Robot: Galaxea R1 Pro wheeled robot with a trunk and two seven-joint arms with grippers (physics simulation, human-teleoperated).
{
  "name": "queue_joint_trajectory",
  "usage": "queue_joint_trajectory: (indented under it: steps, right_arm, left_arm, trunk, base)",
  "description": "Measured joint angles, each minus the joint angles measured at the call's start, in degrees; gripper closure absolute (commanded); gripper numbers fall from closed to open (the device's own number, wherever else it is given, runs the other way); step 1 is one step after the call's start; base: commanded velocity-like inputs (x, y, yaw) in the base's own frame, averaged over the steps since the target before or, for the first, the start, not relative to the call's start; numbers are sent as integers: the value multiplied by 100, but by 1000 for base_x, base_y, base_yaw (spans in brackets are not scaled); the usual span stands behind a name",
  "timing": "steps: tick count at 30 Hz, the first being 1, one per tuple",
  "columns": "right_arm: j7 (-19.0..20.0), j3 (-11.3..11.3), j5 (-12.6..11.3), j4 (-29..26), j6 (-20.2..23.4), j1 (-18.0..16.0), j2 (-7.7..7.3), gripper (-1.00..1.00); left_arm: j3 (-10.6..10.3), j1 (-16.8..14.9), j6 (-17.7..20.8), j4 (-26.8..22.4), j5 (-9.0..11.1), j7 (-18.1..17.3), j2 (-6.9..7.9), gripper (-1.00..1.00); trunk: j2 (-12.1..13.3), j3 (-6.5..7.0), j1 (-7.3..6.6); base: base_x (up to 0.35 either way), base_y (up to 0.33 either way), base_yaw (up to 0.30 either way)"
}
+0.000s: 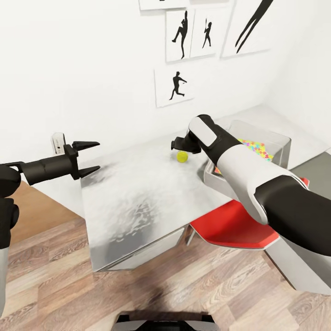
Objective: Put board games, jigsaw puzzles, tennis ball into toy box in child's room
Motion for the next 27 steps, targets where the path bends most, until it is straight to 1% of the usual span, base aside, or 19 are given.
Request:
queue_joint_trajectory:
  steps: [5,13,24,27]
  right_arm:
    - [-1,-6,187,-25,3,-211,0,-100]
    - [-1,-13,256,-34,9,-338,0,-100]
    - [-2,-11,304,-38,0,-383,0,-100]
    - [-2,-9,401,-58,-5,-411,0,-100]
  left_arm:
    - [-30,-6,1,0,-2,-10,1,-100]
    - [-44,-13,1,0,0,-13,1,-100]
    - [-52,-17,1,0,0,-14,1,-100]
    - [-53,-18,1,0,3,-15,1,-100]
  trunk:
    - [0,-42,0]
    - [0,-112,0]
    - [0,-210,0]
    - [0,-237,0]
  base:
    - [0,0,74]
    - [0,0,77]
    - [0,0,78]
    - [0,0,76]
